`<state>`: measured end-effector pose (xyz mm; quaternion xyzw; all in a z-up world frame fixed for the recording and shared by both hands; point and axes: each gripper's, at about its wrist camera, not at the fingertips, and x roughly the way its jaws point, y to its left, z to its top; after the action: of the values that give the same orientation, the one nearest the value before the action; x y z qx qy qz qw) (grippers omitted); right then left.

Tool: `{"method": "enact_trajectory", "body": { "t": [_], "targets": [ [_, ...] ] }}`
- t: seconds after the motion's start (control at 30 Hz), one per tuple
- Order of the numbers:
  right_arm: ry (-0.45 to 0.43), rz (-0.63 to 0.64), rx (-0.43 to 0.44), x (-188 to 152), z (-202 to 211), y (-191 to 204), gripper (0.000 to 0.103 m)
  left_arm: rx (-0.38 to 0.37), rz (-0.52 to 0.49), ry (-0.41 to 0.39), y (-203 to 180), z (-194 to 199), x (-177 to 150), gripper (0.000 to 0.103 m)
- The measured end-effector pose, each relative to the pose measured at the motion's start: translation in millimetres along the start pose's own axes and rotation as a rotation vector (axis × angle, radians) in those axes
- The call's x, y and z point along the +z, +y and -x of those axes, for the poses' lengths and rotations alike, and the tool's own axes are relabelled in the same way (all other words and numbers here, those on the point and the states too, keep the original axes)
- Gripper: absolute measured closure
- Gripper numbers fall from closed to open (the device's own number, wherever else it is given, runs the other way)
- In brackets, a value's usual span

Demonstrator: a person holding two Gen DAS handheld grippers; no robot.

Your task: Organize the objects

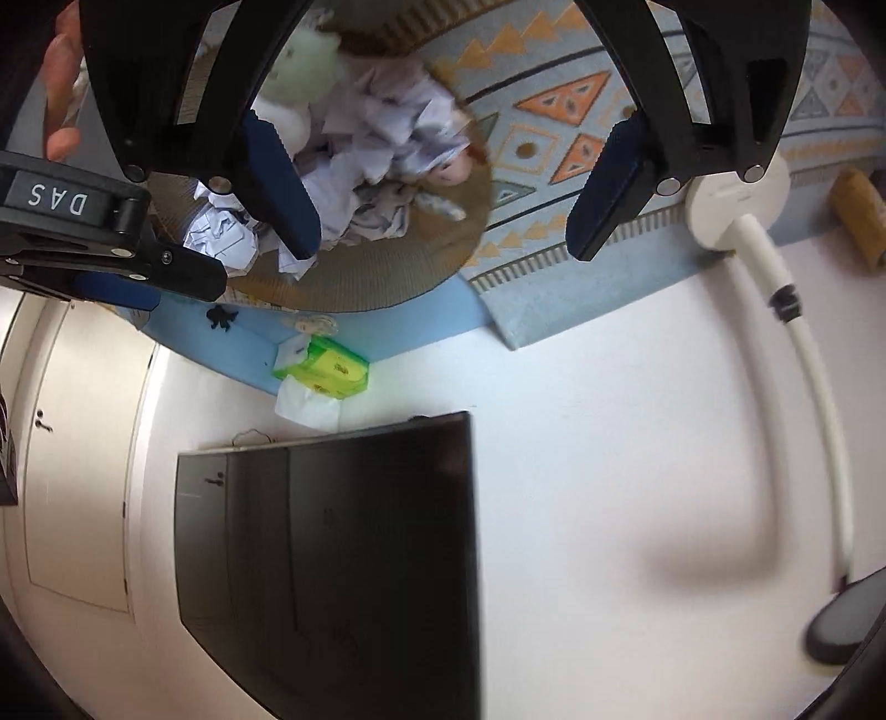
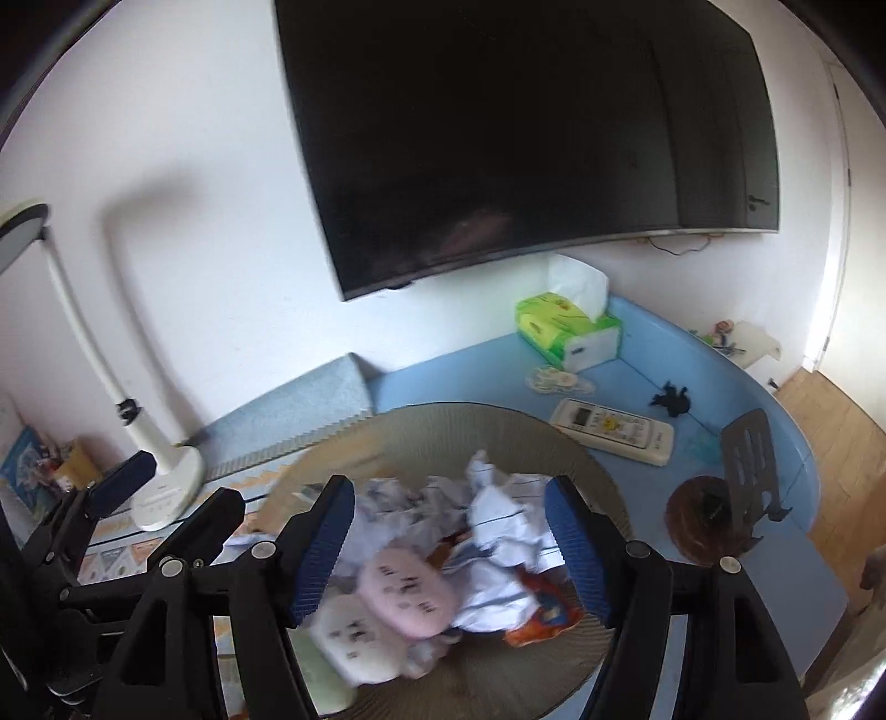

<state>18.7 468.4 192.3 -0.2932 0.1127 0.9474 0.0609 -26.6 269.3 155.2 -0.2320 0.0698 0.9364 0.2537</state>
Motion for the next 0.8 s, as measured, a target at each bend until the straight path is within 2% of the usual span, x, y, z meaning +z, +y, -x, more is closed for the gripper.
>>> {"method": "enact_trajectory", "body": {
  "t": [0.17, 0.23, 0.27, 0.3, 0.4, 0.57, 0.63, 0.7, 0.8],
  "targets": [
    [-0.029, 0.093, 0.122, -8.9, 35.9, 69.7, 0.033, 0.036, 0.179, -0.031, 70.1, 74.4, -14.6, 0.013],
    [-0.028, 0.135, 0.181, -17.3, 47.1, 104.1, 0.033, 0.083, 0.264, -0.045, 104.7, 109.0, -26.3, 0.012],
    [-0.016, 0.151, 0.208, -22.7, 48.6, 120.2, 0.033, 0.110, 0.300, -0.041, 121.3, 123.9, -33.7, 0.011],
    [-0.001, 0.162, 0.234, -29.3, 47.9, 134.7, 0.033, 0.132, 0.332, -0.032, 136.6, 135.4, -41.8, 0.002],
    [0.065, 0.221, 0.292, -67.3, 31.7, 189.5, 0.033, 0.204, 0.422, 0.001, 185.0, 159.1, -83.4, 0.001],
    [0.154, 0.318, 0.203, -137.4, -28.0, 246.0, 0.033, 0.304, 0.535, 0.103, 246.6, 146.4, -159.4, 0.001],
    [0.179, 0.353, 0.178, -157.9, -51.2, 258.6, 0.035, 0.313, 0.520, 0.159, 255.6, 126.6, -180.0, 0.001],
    [0.219, 0.366, 0.178, -171.4, -72.6, 264.9, 0.036, 0.291, 0.503, 0.190, 257.4, 109.0, -192.6, 0.001],
    [0.267, 0.356, 0.174, -178.2, -88.8, 260.9, 0.036, 0.308, 0.468, 0.225, 251.5, 97.8, -197.6, 0.001]
  ]
}}
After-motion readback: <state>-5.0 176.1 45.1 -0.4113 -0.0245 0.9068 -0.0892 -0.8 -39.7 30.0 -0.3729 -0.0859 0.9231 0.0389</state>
